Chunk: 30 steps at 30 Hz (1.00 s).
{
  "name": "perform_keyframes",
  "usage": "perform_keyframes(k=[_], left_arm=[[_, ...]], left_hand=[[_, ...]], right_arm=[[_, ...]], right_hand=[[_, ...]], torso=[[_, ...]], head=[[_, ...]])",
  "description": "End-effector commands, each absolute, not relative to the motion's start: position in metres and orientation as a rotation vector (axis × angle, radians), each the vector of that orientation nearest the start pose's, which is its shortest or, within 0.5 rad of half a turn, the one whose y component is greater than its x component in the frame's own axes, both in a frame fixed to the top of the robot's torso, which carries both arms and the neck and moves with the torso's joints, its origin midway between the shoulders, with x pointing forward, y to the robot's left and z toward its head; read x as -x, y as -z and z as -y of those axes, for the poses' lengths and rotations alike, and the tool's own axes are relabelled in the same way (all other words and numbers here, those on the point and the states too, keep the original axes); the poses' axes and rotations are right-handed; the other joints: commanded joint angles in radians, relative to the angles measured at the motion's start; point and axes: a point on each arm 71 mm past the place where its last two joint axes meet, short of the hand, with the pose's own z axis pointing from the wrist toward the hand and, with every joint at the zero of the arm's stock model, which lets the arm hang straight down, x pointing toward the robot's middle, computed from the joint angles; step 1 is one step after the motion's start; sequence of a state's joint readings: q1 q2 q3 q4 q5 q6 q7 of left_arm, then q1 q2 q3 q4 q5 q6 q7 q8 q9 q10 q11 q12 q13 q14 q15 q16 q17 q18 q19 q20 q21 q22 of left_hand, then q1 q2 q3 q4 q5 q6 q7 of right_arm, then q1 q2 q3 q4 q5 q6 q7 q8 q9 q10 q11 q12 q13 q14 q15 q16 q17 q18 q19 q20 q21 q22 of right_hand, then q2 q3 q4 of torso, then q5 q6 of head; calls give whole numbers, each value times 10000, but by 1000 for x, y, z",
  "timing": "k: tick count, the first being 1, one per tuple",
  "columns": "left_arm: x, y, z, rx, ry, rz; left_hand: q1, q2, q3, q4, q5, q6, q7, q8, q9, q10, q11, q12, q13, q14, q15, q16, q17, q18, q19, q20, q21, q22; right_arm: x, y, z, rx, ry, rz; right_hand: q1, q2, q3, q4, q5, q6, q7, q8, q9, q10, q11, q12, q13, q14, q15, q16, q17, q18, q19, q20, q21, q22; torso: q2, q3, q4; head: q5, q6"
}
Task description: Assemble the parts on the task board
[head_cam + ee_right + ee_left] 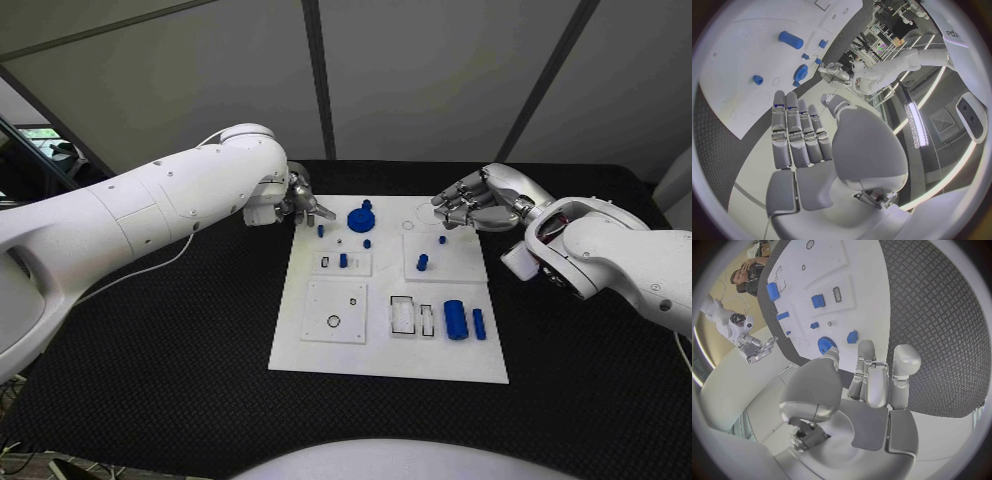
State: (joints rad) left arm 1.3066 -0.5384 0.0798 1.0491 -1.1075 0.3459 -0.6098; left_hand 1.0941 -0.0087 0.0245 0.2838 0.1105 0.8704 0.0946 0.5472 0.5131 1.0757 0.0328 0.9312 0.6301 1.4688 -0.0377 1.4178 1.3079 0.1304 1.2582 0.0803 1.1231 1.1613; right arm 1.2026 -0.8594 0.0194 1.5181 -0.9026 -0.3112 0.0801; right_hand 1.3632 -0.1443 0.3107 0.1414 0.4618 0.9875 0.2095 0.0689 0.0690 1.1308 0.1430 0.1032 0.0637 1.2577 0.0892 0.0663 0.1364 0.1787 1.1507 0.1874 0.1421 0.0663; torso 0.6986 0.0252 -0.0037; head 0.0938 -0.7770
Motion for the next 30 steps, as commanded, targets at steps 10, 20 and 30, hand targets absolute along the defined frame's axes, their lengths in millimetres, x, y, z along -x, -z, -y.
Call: perform_keyframes(k=[10, 20, 30], left_arm=[[-576, 169, -198, 2128, 1989, -23563], [-577, 170, -196, 2154, 2013, -23563], [-579, 171, -196, 2229, 1976, -23556]], left_hand=[[364, 191, -177, -53, 40, 187, -65, 125, -90, 55, -140, 6, -68, 246, -14, 147, 636, -152, 153, -65, 128, 119], [644, 320, -206, -112, 61, 199, -77, 148, -156, 73, -154, 4, -111, 255, -28, 171, 650, -158, 177, -83, 134, 152], [914, 454, -217, -174, 76, 192, -76, 162, -222, 69, -157, -7, -155, 249, -32, 175, 639, -161, 187, -90, 127, 175]], right_arm=[[-494, 159, 205, -2931, -10674, -16539], [-493, 158, 203, -2896, -10738, -16532], [-493, 158, 203, -2893, -10745, -16531]], right_hand=[[3, 74, 36, -32, 72, -8, -32, 9, 15, 0, -15, -9, 13, -47, -29, -28, -17, 50, -55, 21, -50, -3], [12, 83, 45, -38, 77, -7, -33, 9, 15, 2, -16, -9, 12, -47, -31, -26, -20, 51, -52, 20, -54, -2], [12, 83, 45, -38, 77, -7, -33, 9, 15, 2, -16, -9, 12, -47, -31, -26, -20, 51, -52, 20, -54, -2]], torso=[[16, 3, -11], [-4, 7, -6], [7, 7, -4]], head=[[33, -1], [28, 4], [24, 14]])
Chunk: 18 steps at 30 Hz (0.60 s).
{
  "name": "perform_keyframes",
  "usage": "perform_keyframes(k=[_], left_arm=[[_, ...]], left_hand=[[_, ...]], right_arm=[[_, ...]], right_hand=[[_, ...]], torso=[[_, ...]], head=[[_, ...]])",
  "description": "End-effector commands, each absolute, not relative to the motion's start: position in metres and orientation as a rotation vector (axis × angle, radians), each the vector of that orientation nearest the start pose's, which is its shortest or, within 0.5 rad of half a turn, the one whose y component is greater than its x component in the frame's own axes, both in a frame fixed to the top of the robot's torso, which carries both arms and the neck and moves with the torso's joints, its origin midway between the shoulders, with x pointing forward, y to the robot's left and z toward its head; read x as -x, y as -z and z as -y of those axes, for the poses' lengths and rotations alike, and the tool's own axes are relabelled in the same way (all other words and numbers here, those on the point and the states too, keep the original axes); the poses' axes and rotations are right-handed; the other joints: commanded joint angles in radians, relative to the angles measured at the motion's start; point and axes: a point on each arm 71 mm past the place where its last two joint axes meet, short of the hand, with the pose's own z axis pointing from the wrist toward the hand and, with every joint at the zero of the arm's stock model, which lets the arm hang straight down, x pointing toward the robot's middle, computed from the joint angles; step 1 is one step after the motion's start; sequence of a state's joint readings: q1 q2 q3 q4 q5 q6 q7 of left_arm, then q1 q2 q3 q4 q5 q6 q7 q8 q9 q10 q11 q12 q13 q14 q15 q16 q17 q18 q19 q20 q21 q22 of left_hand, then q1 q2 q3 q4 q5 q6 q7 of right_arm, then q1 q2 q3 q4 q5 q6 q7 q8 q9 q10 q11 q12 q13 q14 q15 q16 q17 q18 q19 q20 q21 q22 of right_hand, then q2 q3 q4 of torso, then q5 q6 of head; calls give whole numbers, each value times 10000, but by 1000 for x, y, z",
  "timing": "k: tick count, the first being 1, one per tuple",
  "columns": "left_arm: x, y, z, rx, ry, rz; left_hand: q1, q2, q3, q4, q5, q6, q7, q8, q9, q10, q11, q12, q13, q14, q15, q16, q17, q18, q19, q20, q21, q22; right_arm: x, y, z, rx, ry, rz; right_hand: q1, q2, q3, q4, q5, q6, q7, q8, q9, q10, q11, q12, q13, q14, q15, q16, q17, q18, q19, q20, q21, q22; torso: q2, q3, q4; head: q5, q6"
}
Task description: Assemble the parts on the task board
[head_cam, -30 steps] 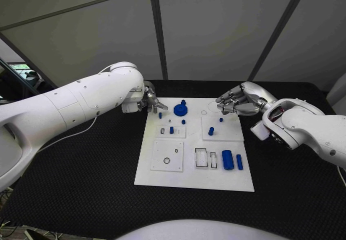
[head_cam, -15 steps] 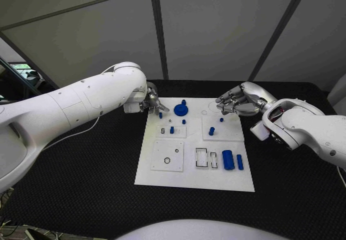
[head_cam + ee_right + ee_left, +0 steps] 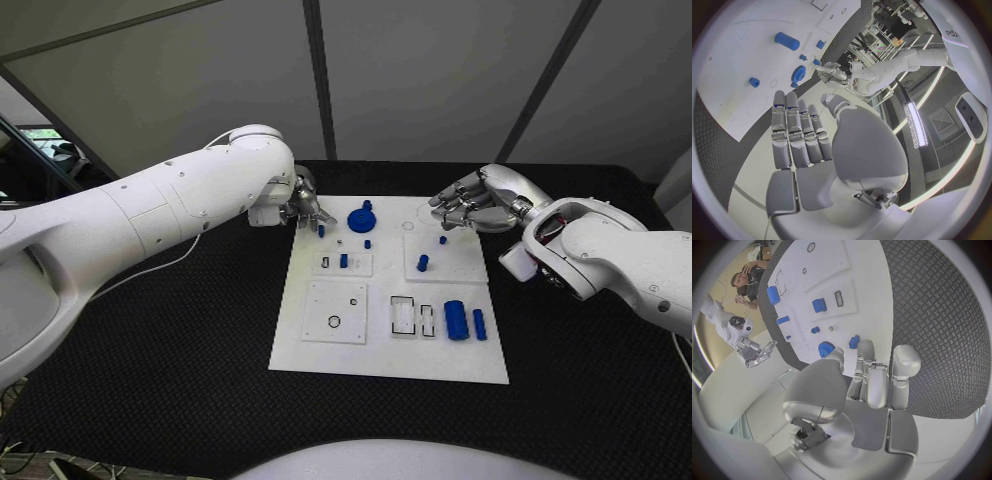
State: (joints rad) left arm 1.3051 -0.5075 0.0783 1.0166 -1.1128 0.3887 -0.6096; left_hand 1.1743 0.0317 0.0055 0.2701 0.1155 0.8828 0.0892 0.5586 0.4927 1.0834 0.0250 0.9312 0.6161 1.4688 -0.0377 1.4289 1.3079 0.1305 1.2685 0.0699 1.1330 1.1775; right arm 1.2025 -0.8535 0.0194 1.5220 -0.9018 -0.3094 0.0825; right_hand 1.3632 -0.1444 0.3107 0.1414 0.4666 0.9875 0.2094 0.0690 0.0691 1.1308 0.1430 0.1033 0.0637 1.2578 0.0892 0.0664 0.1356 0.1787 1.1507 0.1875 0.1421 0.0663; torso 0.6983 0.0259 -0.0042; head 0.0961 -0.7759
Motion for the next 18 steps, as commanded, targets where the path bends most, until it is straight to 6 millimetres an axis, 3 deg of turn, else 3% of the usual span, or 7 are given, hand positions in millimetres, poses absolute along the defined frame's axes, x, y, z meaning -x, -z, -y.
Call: perform_keyframes(k=[1, 18], left_arm=[[-579, 171, -196, 2230, 1973, -23559], [-579, 173, -197, 2064, 1850, -23849]], left_hand=[[147, 71, -25, -46, 29, 67, -23, 50, -27, -9, -79, -9, -21, 248, -32, 64, 636, -162, 82, 13, 22, 11], [466, 55, -89, -185, 11, 52, -14, 66, -103, -27, -76, -26, -73, 239, -28, 69, 626, -162, 77, 14, -6, 26]], right_arm=[[-493, 158, 203, -2893, -10745, -16531], [-493, 159, 201, -2876, -10771, -16530]], right_hand=[[12, 83, 45, -38, 28, -7, -33, 9, 14, 2, -16, -9, 12, -48, -31, -26, -12, 51, -52, 19, -54, -2], [25, 94, 60, -48, 34, -6, -33, 9, 14, 2, -17, -12, 11, -49, -33, -25, -17, 52, -48, 17, -60, 0]], torso=[[10, 0, 1], [11, -10, 9]], head=[[1, 3], [-13, -31]])
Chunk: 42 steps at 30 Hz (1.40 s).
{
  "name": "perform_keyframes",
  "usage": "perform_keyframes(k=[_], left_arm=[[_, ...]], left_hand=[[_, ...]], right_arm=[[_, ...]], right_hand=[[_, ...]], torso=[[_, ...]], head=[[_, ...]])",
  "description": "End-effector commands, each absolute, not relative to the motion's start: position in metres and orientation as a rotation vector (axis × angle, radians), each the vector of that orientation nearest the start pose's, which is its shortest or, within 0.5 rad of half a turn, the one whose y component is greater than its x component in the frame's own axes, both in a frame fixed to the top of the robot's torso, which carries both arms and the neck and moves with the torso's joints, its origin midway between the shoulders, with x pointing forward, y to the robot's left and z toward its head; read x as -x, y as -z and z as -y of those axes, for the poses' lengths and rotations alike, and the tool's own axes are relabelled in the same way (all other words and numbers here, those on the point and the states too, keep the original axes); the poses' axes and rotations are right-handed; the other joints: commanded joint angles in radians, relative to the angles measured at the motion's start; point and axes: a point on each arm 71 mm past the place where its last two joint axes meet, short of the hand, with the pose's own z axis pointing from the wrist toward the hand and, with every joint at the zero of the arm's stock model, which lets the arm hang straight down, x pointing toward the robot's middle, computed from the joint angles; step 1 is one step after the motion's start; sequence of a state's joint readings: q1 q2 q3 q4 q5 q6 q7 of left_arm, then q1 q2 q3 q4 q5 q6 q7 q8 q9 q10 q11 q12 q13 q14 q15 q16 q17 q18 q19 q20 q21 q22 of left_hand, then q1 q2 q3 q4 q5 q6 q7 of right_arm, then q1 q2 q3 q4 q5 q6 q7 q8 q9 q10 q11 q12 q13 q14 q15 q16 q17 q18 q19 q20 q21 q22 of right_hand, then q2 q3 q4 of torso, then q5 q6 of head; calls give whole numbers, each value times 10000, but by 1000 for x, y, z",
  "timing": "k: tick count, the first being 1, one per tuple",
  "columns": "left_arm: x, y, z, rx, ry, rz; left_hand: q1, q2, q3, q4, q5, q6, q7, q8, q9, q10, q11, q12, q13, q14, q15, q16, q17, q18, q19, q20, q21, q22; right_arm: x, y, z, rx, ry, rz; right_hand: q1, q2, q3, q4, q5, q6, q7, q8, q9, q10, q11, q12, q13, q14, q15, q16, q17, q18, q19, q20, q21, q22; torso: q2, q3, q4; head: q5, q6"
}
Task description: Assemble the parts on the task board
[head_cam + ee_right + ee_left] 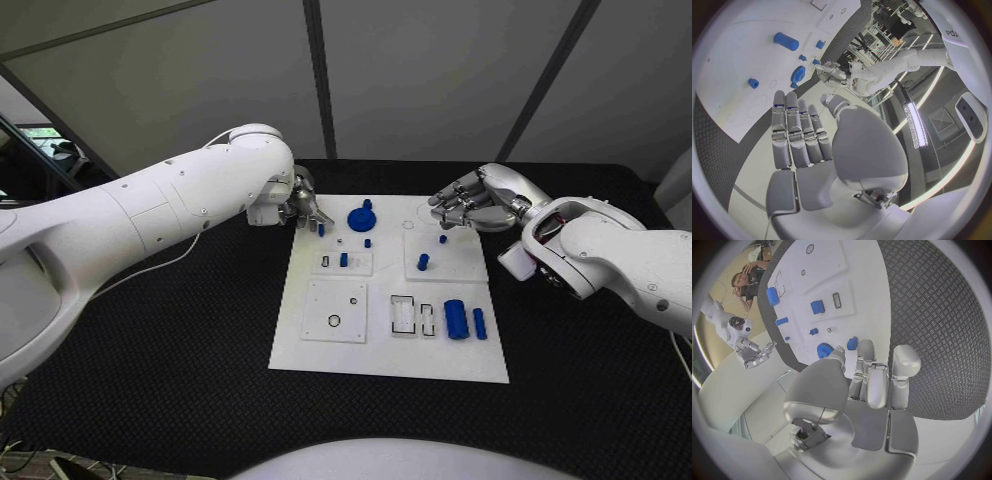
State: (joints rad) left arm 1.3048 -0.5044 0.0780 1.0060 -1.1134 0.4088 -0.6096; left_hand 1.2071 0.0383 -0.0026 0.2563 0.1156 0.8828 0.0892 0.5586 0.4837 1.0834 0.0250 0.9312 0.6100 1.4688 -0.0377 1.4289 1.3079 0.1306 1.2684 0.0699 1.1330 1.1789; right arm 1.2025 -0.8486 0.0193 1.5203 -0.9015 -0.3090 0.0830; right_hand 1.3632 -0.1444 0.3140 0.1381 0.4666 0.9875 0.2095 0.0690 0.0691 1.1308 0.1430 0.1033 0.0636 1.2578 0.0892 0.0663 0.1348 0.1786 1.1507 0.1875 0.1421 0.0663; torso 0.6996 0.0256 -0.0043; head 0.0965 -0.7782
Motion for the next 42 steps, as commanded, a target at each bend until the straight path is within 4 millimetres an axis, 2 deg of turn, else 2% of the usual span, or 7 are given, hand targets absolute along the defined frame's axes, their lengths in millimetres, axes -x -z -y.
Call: perform_keyframes(k=[1, 13, 19, 32, 36, 38, 42], left_arm=[[-579, 173, -197, 2053, 1854, -23856], [-579, 174, -196, 1973, 1903, -23922], [-580, 174, -195, 2033, 1921, -23865], [-582, 173, -195, 2193, 2112, -23611], [-582, 173, -195, 2198, 2133, -23588], [-582, 172, -197, 2247, 2163, -23514], [-581, 170, -201, 2608, 2395, -23193]], left_hand=[[143, -11, -8, -50, 9, 52, -14, 67, -14, -27, -76, -26, -12, 240, -27, 70, 627, -163, 77, 14, -7, 12], [160, -26, -39, -51, -1, 67, -13, 75, -26, -23, -74, -25, -19, 254, -26, 97, 664, -171, 97, 15, 21, 43], [474, 231, 84, -148, 15, 96, -47, 83, -97, -11, -102, -35, -59, 254, -44, 111, 666, -169, 101, 5, 13, 69], [2038, 671, 1862, -1247, -156, -148, -95, 48, -333, -140, -173, -335, -335, 229, -116, 117, 626, -171, 110, -73, -18, 173], [1941, 233, 3225, -1566, -116, -222, -64, 171, -343, -108, -97, -478, -483, 226, -87, 129, 623, -185, 116, -46, -10, 248], [1333, -257, 4415, -1632, -144, -253, 11, 374, -306, -7, -86, -480, -553, 228, -108, 144, 620, -197, 126, -6, -11, 317], [837, -584, 5449, -1876, -86, -288, -55, 641, -225, 52, -124, -429, -580, 235, -90, 157, 616, -188, 167, -38, 7, 400]], right_arm=[[-493, 159, 201, -2875, -10773, -16527], [-494, 158, 201, -2871, -10786, -16476], [-493, 158, 199, -2852, -10833, -16450], [-492, 158, 198, -2869, -10945, -16448], [-493, 158, 198, -2867, -10951, -16445], [-493, 158, 198, -2872, -10947, -16448], [-493, 158, 199, -2915, -10938, -16447]], right_hand=[[25, 94, 27, -15, 34, -6, -33, 9, 14, 2, -17, -12, 11, -49, -33, -25, -10, 53, -49, 17, -60, -1], [27, 106, 40, -17, 43, -1, -30, 11, 15, 4, -15, -13, 10, -56, -30, -26, -16, 51, -48, 18, -69, 0], [19, 115, 46, -12, 51, 3, -29, 14, 16, 9, -13, -12, 9, -73, -24, -33, -24, 47, -56, 22, -81, -1], [22, 170, 149, -17, 382, 8, -11, 13, 17, 14, -3, -29, 5, -104, -18, -22, -66, 49, -53, 24, -141, 7], [28, 175, 232, -32, 724, 8, 0, 11, 16, 18, 3, -41, 4, -106, -19, -18, -91, 49, -34, 16, -170, 13], [27, 175, 234, -32, 733, 8, 1, 11, 16, 18, 3, -42, 4, -105, -19, -17, -92, 48, -34, 16, -171, 13], [37, 231, 337, -33, 1026, 7, 11, 8, 15, 16, 10, -55, 2, -108, -22, -17, -112, 45, -20, 10, -193, 17]], torso=[[0, -7, 12], [0, 4, 5], [0, 5, 2], [-17, 0, 0], [-7, 3, 9], [-7, 1, 17], [-14, 17, 16]], head=[[-17, -8], [-42, -16], [-26, -28], [-30, -95], [-56, -95], [-84, -76], [-96, -62]])
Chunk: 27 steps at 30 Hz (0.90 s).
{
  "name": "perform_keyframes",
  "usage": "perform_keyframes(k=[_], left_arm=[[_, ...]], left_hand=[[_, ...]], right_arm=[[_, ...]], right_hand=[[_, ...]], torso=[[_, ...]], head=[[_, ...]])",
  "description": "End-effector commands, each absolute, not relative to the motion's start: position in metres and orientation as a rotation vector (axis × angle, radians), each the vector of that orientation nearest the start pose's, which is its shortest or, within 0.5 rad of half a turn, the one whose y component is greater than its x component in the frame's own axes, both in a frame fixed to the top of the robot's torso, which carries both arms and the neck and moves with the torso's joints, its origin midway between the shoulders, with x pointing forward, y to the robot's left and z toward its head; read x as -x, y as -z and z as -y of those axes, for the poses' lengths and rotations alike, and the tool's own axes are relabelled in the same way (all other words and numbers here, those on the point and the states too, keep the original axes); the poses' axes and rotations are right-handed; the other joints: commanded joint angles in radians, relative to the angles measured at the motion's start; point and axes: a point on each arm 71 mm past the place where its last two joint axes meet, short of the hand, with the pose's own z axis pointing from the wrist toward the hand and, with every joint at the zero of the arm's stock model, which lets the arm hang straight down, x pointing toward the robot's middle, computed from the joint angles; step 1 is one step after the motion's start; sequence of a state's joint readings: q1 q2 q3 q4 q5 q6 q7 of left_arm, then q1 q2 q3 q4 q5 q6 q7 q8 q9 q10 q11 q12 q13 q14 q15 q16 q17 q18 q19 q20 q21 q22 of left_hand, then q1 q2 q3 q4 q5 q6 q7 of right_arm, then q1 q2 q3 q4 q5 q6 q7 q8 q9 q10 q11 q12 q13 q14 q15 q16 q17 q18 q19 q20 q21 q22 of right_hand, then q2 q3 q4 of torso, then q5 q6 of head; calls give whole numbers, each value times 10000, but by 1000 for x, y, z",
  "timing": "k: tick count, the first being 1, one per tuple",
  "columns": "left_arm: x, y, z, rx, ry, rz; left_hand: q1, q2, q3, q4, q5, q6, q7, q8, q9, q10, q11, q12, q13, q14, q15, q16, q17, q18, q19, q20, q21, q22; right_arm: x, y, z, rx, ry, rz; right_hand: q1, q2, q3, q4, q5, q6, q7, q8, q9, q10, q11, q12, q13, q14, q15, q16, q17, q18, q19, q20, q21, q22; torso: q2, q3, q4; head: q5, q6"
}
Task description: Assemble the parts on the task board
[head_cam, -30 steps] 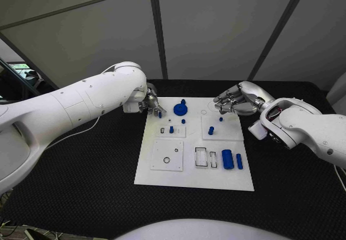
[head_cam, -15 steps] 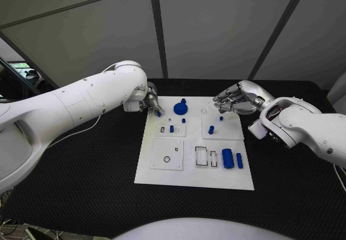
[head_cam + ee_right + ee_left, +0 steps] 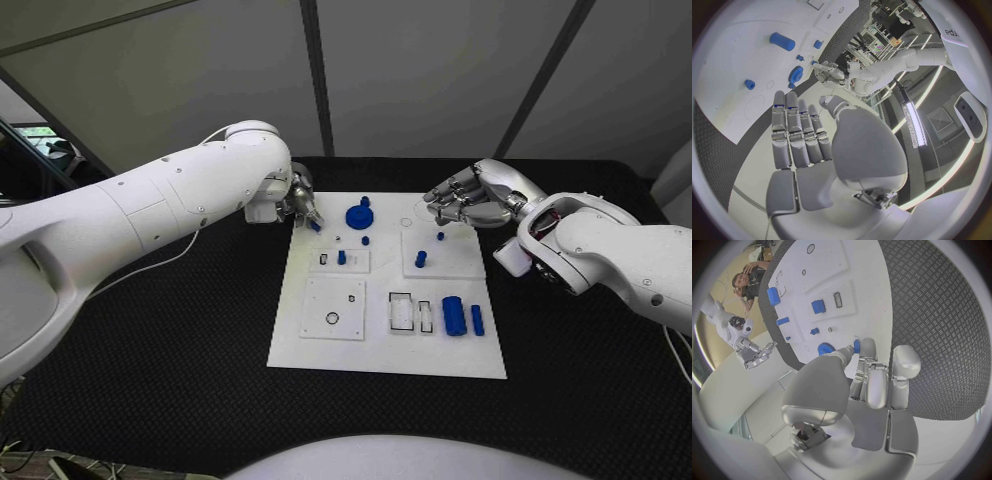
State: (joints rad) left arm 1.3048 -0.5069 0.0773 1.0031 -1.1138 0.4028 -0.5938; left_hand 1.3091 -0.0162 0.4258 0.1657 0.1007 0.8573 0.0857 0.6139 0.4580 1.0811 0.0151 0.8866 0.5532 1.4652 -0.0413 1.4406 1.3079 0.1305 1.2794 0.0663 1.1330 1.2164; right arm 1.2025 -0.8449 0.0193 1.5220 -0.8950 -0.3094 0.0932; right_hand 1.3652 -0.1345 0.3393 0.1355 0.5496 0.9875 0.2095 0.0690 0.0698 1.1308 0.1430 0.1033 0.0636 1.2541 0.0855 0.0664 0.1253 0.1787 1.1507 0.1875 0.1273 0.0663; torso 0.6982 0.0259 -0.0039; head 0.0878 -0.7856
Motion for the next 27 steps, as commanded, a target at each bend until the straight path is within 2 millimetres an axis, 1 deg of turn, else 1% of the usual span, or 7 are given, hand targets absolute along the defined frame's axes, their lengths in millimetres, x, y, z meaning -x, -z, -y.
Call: perform_keyframes(k=[1, 2, 6, 14, 17, 20, 27], left_arm=[[-580, 169, -202, 2732, 2512, -23134], [-579, 169, -203, 2849, 2640, -23083], [-576, 167, -207, 3329, 3090, -22890], [-561, 162, -216, 3877, 3676, -22252], [-552, 163, -219, 3897, 3799, -21990], [-542, 165, -219, 3888, 3942, -21805], [-522, 172, -212, 3514, 4170, -21755]], left_hand=[[-313, -102, 1405, -1020, 92, -44, -15, 170, 63, 95, -30, 28, -20, 279, -59, 50, 626, -194, 82, -9, 32, 61], [-452, -210, 1640, -1098, 106, -82, -27, 251, 94, 114, -45, 46, -26, 290, -49, 64, 641, -200, 113, -20, 66, 105], [-651, -294, 2019, -1221, 166, -108, -46, 407, 150, 154, -66, 83, -32, 313, -67, 97, 681, -216, 163, -26, 119, 177], [-985, -475, 2532, -1440, 234, -130, -72, 653, 227, 262, -103, 152, -47, 383, -102, 194, 812, -248, 282, -53, 251, 328], [-1095, -583, 2788, -1562, 252, -116, -95, 760, 254, 362, -128, 228, 29, 441, -124, 275, 932, -271, 361, -72, 348, 425], [-1244, -692, 3047, -1650, 289, -87, -121, 864, 276, 495, -155, 315, 119, 494, -149, 347, 1039, -298, 454, -95, 460, 531], [-1368, -771, 3237, -1714, 314, -64, -144, 941, 287, 607, -179, 384, 193, 537, -170, 404, 1127, -323, 538, -116, 563, 627]], right_arm=[[-492, 158, 198, -2931, -10940, -16445], [-492, 158, 199, -2946, -10940, -16440], [-492, 157, 200, -3001, -10916, -16415], [-492, 156, 202, -3354, -10819, -16265], [-492, 156, 203, -3444, -10771, -16192], [-493, 156, 204, -3482, -10744, -16154], [-494, 156, 203, -3500, -10756, -16075]], right_hand=[[24, 147, 123, -13, 303, 1, 19, 5, 7, 10, 14, -62, 2, -75, 18, -18, -24, 44, -16, 6, -53, 18], [24, 150, 144, -16, 352, -4, 24, 2, 6, 5, 18, -68, 1, -77, 20, -18, -29, 44, -14, 5, -59, 19], [20, 148, 153, -17, 370, -7, 27, 1, 6, 0, 20, -72, 1, -79, 22, -19, -32, 43, -14, 5, -62, 19], [170, 223, 420, -150, 487, 0, 32, 8, 9, -2, 18, -91, 2, -85, 8, -16, -68, 42, 10, -29, -86, 30], [227, 248, 565, -244, 299, 71, 12, 42, 23, 69, -1, -71, 7, -39, -14, 2, -82, 37, 59, -55, -76, 47], [235, 292, 659, -314, -14, 190, -37, 87, 41, 226, -60, -11, 12, 96, -67, 36, -78, 41, 175, -110, -20, 77], [172, 244, 705, -346, -209, 165, -26, 52, 26, 195, -47, -51, -7, 75, -51, -5, -108, 23, 156, -113, -43, 69]], torso=[[-2, 19, 17], [0, 14, 20], [-8, -4, 38], [-28, 14, 84], [-40, 25, 113], [-43, 14, 113], [-19, 1, 99]], head=[[-9, 15], [-11, 20], [-15, 51], [60, 74], [79, 51], [95, 66], [122, 53]])
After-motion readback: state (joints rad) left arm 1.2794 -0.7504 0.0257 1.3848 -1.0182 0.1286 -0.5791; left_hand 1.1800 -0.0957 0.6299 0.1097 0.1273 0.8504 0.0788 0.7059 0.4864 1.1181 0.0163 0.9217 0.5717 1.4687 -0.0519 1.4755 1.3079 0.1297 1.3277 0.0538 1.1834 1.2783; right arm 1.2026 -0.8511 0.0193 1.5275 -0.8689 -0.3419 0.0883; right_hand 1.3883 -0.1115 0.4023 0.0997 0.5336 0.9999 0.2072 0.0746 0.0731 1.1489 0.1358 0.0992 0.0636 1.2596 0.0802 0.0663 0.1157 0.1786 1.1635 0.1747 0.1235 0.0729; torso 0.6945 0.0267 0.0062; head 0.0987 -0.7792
